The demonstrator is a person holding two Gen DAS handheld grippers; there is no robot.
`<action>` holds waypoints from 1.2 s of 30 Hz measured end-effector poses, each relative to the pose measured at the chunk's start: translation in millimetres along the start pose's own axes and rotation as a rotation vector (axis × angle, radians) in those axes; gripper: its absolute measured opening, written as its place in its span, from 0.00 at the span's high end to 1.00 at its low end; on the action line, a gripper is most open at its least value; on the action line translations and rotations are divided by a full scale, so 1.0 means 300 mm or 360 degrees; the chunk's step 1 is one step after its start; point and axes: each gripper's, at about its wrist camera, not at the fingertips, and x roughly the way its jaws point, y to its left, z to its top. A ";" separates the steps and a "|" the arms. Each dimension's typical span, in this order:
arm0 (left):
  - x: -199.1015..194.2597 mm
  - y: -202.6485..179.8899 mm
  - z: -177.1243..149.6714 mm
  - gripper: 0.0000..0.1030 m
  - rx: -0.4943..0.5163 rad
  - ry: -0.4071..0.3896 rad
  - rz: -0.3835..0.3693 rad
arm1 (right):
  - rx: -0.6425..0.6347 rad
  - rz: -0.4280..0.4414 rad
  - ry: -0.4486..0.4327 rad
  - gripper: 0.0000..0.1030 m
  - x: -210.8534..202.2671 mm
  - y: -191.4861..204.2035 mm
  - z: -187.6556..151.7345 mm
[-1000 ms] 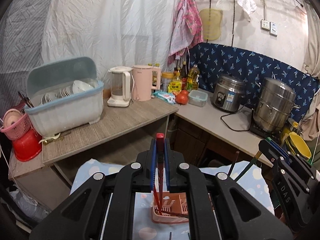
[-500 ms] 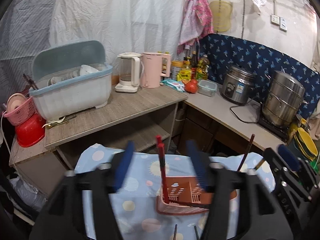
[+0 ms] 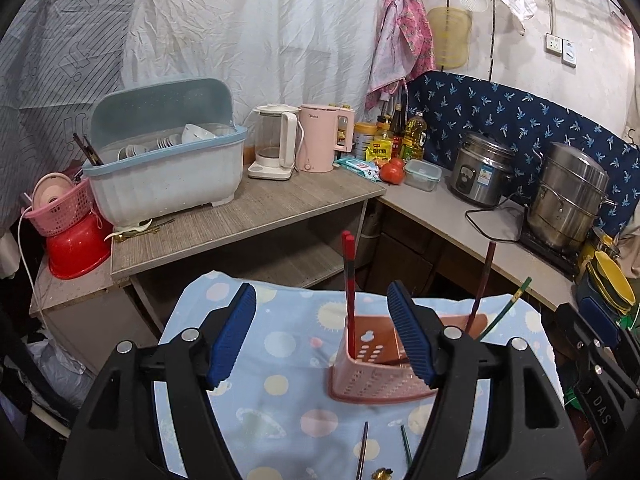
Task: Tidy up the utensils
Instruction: 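Open both tools to release the chopsticks into the holder, then withdraw both open tools back over the remaining utensils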
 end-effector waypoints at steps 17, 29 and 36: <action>-0.125 0.023 -0.221 0.37 0.0047 0.0126 0.0000 | 0.0046 0.0024 0.0135 0.55 -0.176 0.019 -0.227; -0.168 0.038 -0.435 0.37 0.0065 0.0284 -0.0014 | 0.0056 -0.0005 0.0280 0.55 -0.265 -0.006 -0.427; -0.164 0.042 -0.604 0.38 0.0089 0.0433 -0.0013 | 0.0080 -0.0033 0.0419 0.55 -0.299 -0.036 -0.577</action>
